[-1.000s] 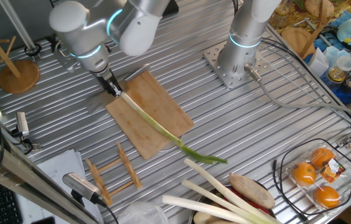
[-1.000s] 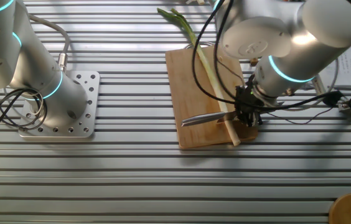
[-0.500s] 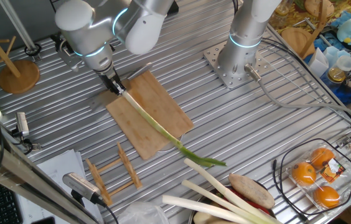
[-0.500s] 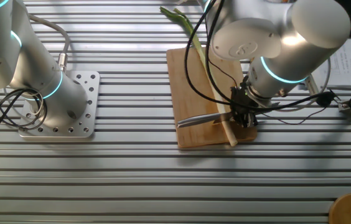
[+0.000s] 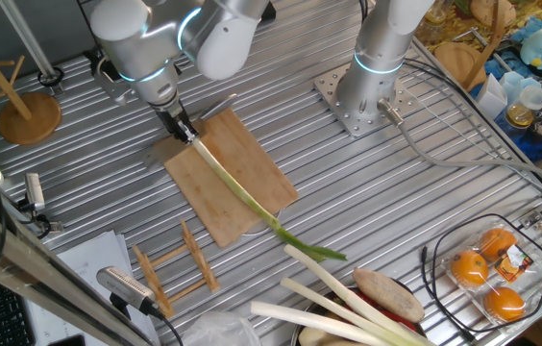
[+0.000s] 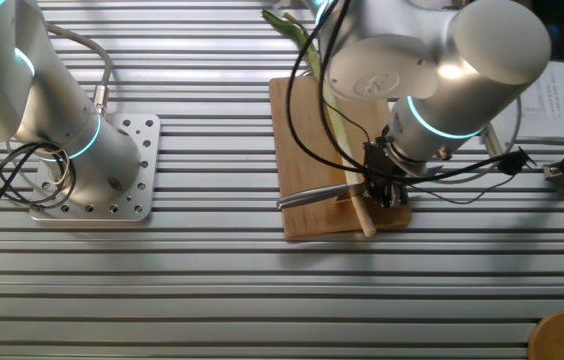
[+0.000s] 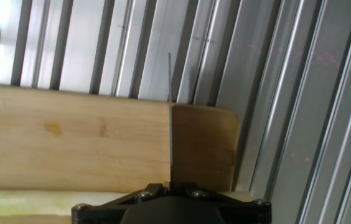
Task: Chop the scallions
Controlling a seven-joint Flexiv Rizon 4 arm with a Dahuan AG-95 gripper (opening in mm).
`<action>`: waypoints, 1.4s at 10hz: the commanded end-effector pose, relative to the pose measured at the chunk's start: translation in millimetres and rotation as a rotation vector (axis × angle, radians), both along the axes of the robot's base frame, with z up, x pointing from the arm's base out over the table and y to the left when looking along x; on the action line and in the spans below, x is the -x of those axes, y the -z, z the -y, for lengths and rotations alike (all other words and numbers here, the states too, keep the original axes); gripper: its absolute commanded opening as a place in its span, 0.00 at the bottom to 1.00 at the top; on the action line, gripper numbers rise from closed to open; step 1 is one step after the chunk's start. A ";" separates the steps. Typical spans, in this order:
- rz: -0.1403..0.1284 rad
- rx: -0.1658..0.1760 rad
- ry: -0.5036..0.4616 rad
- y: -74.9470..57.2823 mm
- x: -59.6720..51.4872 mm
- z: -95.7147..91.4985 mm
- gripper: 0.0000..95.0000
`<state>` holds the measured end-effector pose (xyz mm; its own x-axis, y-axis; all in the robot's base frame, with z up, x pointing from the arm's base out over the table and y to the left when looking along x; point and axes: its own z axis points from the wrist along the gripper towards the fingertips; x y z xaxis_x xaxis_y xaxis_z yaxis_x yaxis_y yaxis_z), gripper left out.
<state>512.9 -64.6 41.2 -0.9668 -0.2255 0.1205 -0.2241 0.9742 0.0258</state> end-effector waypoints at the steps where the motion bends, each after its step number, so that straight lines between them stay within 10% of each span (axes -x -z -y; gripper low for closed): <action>1: -0.009 -0.001 -0.005 -0.4 -0.7 -0.6 0.00; 14: -0.023 -0.004 -0.010 0.0 8.1 -0.3 0.00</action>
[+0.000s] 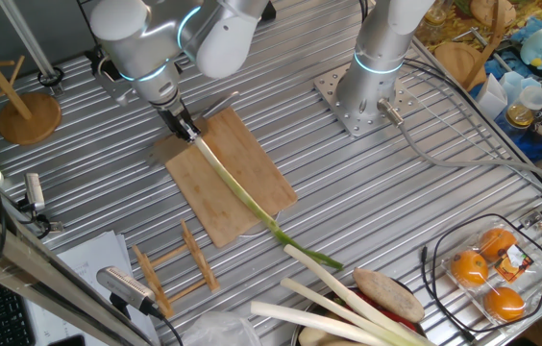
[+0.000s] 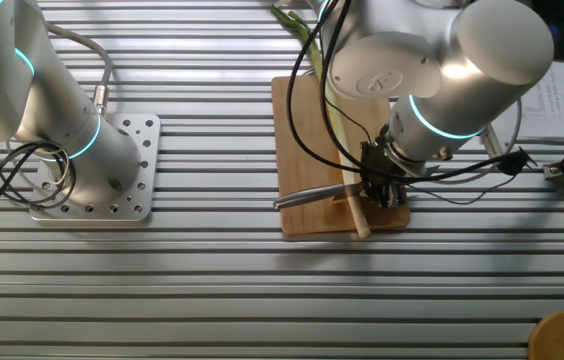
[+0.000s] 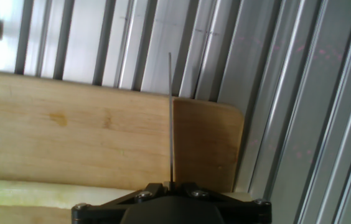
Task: Chop the scallions
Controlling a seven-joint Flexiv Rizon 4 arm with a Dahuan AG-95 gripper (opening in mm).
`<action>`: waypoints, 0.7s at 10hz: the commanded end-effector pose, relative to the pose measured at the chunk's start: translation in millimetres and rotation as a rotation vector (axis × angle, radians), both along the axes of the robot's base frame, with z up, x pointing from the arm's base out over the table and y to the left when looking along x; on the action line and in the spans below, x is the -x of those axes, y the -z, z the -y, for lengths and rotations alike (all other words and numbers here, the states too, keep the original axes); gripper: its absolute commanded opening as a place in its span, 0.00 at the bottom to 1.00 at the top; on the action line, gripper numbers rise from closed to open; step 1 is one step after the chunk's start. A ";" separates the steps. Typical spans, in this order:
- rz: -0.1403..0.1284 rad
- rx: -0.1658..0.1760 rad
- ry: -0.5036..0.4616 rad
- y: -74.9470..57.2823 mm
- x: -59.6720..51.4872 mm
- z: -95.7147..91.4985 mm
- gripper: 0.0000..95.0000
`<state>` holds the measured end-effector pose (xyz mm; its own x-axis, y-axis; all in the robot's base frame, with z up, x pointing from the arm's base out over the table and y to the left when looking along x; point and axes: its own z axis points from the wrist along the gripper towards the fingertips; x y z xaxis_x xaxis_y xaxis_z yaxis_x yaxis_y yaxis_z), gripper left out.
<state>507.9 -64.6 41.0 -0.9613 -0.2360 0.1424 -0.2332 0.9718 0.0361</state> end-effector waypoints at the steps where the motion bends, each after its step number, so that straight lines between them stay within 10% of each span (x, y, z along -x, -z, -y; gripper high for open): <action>1: 0.000 0.009 -0.003 1.4 5.2 -0.3 0.00; 7: -0.023 0.011 -0.001 2.1 6.3 0.9 0.00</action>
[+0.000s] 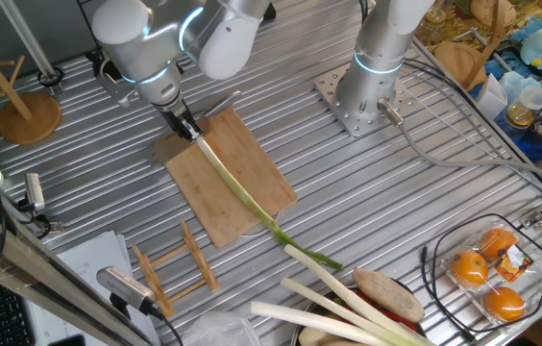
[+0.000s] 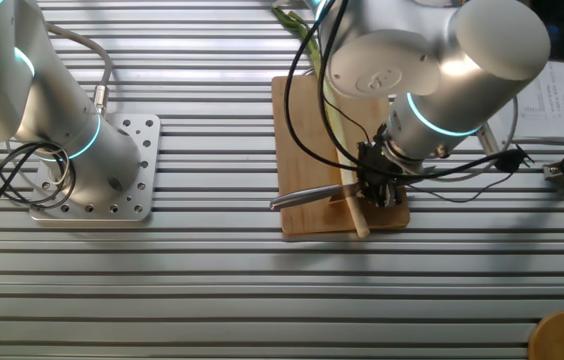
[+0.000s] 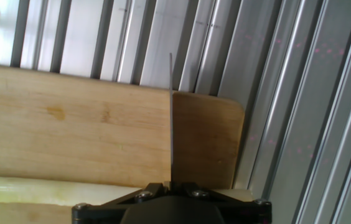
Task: Chop the scallions
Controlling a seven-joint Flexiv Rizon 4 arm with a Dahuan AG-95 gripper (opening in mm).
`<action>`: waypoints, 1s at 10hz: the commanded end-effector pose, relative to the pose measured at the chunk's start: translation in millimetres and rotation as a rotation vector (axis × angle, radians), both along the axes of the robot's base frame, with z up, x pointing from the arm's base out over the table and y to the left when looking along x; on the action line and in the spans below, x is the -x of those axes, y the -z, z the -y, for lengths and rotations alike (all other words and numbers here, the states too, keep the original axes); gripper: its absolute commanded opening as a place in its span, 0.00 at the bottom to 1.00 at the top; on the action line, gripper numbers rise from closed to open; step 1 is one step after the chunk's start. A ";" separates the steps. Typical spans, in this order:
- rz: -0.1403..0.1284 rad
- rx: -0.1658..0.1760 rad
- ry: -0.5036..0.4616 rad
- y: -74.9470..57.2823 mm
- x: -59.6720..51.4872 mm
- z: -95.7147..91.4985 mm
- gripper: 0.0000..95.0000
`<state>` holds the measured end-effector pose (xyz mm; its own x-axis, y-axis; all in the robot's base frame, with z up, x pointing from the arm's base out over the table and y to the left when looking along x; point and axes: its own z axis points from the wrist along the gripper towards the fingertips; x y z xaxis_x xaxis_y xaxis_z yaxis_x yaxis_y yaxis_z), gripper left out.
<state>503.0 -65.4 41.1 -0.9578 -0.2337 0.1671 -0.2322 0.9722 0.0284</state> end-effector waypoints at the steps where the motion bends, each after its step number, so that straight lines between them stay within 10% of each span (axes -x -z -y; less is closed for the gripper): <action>1: -0.004 -0.002 -0.001 1.2 2.0 0.2 0.00; 5: -0.002 -0.002 -0.002 0.8 3.2 0.7 0.00; 10: 0.079 -0.023 -0.007 -1.6 -13.1 0.3 0.00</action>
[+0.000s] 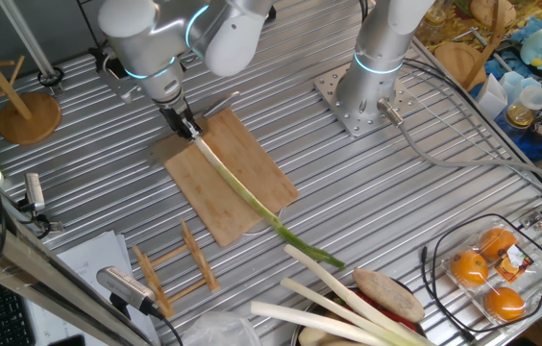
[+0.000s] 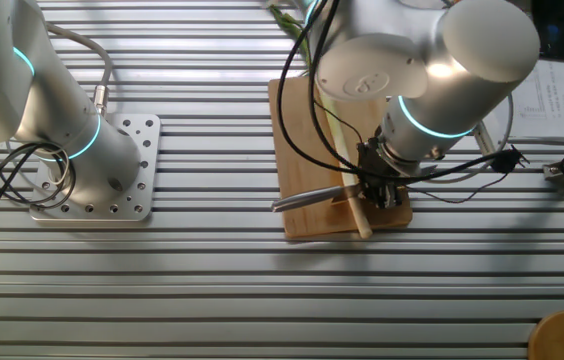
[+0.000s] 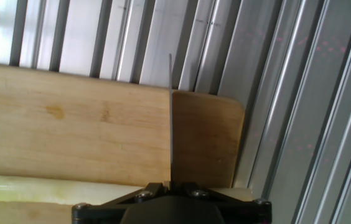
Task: Chop the scallions
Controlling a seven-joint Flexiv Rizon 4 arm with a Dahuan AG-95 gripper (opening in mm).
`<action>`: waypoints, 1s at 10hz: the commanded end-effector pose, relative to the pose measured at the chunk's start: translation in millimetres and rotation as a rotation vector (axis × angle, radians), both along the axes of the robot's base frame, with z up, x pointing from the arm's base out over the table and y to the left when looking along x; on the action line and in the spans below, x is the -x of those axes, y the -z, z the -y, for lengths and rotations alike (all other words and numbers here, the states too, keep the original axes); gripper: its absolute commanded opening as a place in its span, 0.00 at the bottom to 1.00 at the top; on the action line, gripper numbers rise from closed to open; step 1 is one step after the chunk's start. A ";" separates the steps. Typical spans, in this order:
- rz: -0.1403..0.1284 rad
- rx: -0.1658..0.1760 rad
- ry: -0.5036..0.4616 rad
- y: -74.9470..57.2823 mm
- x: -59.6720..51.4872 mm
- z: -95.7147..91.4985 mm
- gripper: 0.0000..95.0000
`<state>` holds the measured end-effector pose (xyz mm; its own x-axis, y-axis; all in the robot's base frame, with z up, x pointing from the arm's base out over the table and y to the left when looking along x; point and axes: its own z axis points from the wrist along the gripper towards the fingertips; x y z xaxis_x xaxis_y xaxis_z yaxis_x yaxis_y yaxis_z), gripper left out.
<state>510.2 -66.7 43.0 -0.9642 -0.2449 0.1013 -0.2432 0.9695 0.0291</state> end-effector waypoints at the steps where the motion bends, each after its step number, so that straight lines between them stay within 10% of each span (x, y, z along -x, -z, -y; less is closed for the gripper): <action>1: 0.020 -0.005 0.007 5.2 -7.7 -2.2 0.00; 10: 0.019 -0.011 0.010 1.3 -19.5 -5.9 0.00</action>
